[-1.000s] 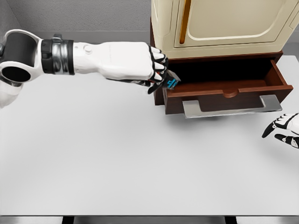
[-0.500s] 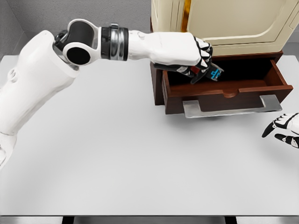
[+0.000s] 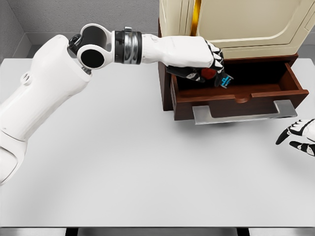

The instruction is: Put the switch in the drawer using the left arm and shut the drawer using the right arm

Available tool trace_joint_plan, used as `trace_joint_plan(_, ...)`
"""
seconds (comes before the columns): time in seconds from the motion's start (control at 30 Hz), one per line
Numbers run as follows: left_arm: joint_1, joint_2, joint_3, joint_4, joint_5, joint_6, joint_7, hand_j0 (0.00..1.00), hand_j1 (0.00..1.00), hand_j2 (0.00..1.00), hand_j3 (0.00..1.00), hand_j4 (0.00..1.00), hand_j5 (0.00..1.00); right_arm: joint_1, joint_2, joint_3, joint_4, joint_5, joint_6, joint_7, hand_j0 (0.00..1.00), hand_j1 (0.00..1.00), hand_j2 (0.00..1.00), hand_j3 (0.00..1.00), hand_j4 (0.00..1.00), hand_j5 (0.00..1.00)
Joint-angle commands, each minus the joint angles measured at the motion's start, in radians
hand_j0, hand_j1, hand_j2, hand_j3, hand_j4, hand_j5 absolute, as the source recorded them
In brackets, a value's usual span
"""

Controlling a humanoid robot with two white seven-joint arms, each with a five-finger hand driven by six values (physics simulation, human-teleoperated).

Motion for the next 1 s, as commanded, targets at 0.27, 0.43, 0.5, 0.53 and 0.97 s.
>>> trace_joint_plan(0.27,-0.026,-0.041,0.0,-0.004,0.033,0.003,0.001,0.92,0.92,0.92,0.92,0.92,0.92,0.0,-0.002,0.0,0.0,-0.007,0.003,0.0,0.52,0.52,0.52,0.52,0.52,0.52)
trace_joint_plan(0.43,-0.032,-0.028,0.0,-0.16,0.07,0.003,0.001,0.94,0.94,0.94,0.94,0.94,0.94,-0.005,-0.002,0.002,0.0,-0.007,0.003,0.0,0.48,0.48,0.48,0.48,0.48,0.48)
trace_joint_plan(0.5,-0.014,0.095,0.001,-0.351,0.127,0.003,0.001,0.95,0.95,0.95,0.95,0.95,0.95,-0.017,-0.002,0.014,0.0,-0.007,0.003,0.0,0.46,0.46,0.46,0.46,0.46,0.46)
trace_joint_plan(0.53,-0.008,0.181,0.009,-0.444,0.168,0.003,0.001,0.95,0.95,0.95,0.95,0.95,0.95,-0.037,-0.002,0.046,0.0,-0.007,0.003,0.0,0.46,0.46,0.46,0.46,0.46,0.46)
trace_joint_plan(0.97,0.419,0.506,0.337,-0.477,0.297,0.003,0.001,0.95,0.95,0.95,0.95,0.95,0.95,-0.133,-0.029,0.101,0.0,-0.007,0.003,0.0,0.5,0.5,0.5,0.5,0.5,0.5)
